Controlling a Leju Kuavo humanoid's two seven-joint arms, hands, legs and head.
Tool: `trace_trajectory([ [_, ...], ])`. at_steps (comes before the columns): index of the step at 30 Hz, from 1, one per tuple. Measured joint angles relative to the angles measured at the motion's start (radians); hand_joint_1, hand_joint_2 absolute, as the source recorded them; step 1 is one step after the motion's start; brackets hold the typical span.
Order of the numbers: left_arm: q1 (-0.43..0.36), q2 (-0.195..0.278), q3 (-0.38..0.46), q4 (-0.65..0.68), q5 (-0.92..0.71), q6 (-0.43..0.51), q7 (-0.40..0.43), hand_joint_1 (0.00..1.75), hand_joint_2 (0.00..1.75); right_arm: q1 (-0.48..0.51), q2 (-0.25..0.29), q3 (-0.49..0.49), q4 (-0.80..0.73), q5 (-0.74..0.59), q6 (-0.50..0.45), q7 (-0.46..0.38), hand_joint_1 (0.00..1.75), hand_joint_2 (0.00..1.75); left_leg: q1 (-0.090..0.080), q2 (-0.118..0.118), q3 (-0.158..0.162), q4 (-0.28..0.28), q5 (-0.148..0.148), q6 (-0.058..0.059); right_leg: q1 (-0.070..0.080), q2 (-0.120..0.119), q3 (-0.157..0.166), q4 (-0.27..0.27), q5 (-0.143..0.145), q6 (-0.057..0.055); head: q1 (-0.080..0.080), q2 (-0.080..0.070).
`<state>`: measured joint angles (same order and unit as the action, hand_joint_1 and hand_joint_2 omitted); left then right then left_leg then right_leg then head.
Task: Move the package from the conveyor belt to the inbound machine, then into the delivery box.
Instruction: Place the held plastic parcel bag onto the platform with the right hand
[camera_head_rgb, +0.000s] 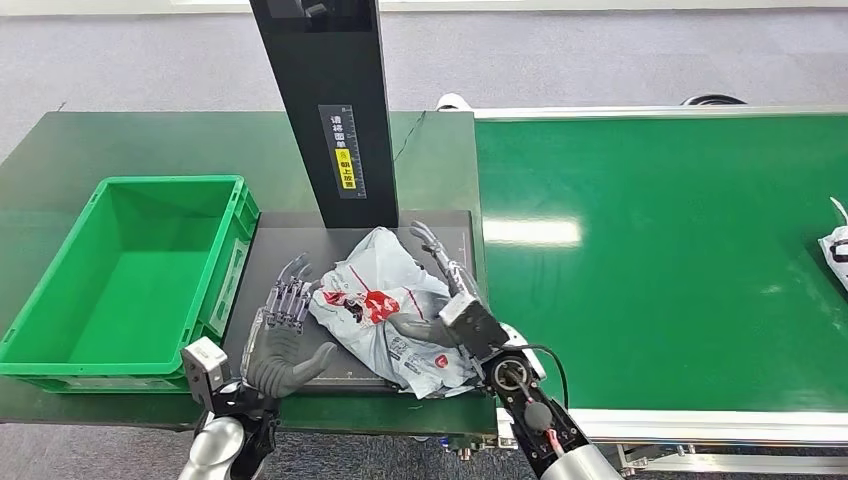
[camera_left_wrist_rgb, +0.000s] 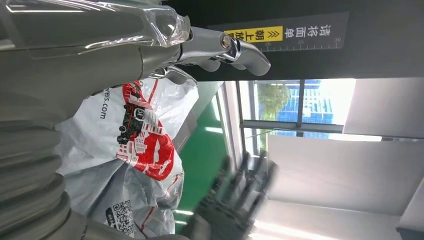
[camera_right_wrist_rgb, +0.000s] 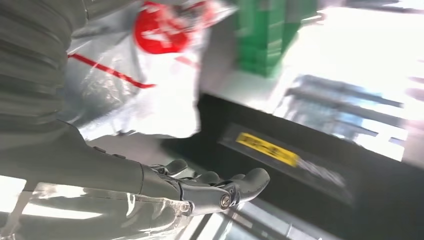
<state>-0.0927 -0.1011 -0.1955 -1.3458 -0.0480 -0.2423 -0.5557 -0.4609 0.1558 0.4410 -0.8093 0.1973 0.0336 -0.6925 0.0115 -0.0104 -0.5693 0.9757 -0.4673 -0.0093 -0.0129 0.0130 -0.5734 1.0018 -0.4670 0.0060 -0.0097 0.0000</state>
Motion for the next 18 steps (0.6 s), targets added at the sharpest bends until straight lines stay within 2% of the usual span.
trace_trajectory([
  [3, -0.008, 0.002, -0.015, 0.01, -0.067, 0.04, -0.006, 0.0, 1.75, 0.045, -0.017, -0.04, -0.104, -0.114, 0.108, -0.005, 0.0, 1.75, 0.0, 0.0, 0.0, 0.0, 0.0, 0.0, 0.0, 0.0, 0.0, 0.0, 0.0, 0.0, 0.0, 0.0],
  [8, -0.016, 0.007, -0.05, 0.022, -0.165, 0.082, -0.005, 0.0, 1.75, 0.128, -0.041, -0.114, -0.276, -0.235, 0.227, -0.006, 0.0, 1.75, 0.0, 0.0, 0.0, 0.0, 0.0, 0.0, 0.0, 0.0, 0.0, 0.0, 0.0, 0.0, 0.0, 0.0],
  [12, -0.026, 0.011, -0.08, 0.027, -0.271, 0.135, 0.009, 0.0, 1.75, 0.189, -0.055, -0.177, -0.398, -0.282, 0.284, -0.006, 0.0, 1.75, 0.0, 0.0, 0.0, 0.0, 0.0, 0.0, 0.0, 0.0, 0.0, 0.0, 0.0, 0.0, 0.0, 0.0],
  [18, -0.062, 0.023, -0.141, 0.027, -0.535, 0.247, 0.067, 0.0, 1.75, 0.254, -0.059, -0.265, -0.539, -0.31, 0.364, 0.024, 0.0, 1.75, 0.0, 0.0, 0.0, 0.0, 0.0, 0.0, 0.0, 0.0, 0.0, 0.0, 0.0, 0.0, 0.0, 0.0],
])
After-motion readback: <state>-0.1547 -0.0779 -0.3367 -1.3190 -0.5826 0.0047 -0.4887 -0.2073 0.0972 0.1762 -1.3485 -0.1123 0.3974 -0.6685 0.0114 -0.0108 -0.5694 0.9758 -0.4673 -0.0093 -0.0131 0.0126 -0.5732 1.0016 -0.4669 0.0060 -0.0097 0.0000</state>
